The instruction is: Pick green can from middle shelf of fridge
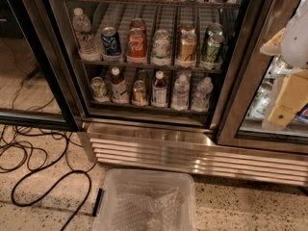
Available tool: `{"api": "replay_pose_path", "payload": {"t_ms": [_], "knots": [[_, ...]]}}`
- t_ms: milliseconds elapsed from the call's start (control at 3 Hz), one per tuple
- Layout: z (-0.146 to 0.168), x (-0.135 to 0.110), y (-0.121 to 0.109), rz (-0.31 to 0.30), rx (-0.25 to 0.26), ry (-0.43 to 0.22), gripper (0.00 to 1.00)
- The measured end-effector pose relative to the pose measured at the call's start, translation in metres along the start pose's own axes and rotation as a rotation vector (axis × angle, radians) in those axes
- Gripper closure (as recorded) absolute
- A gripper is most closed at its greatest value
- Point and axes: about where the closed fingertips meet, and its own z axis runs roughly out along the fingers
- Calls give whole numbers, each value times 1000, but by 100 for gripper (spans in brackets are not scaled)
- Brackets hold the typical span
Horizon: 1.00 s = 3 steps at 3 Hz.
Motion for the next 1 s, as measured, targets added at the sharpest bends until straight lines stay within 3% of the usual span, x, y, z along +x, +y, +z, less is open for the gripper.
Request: {"api": "replay_pose_path", "payload": {"t_ms": [333,667,1000], "knots": [[0,0,0,0,0,0,0],[10,1,-1,49,25,-17,0],[42,15,2,214,52,-43,0]]}}
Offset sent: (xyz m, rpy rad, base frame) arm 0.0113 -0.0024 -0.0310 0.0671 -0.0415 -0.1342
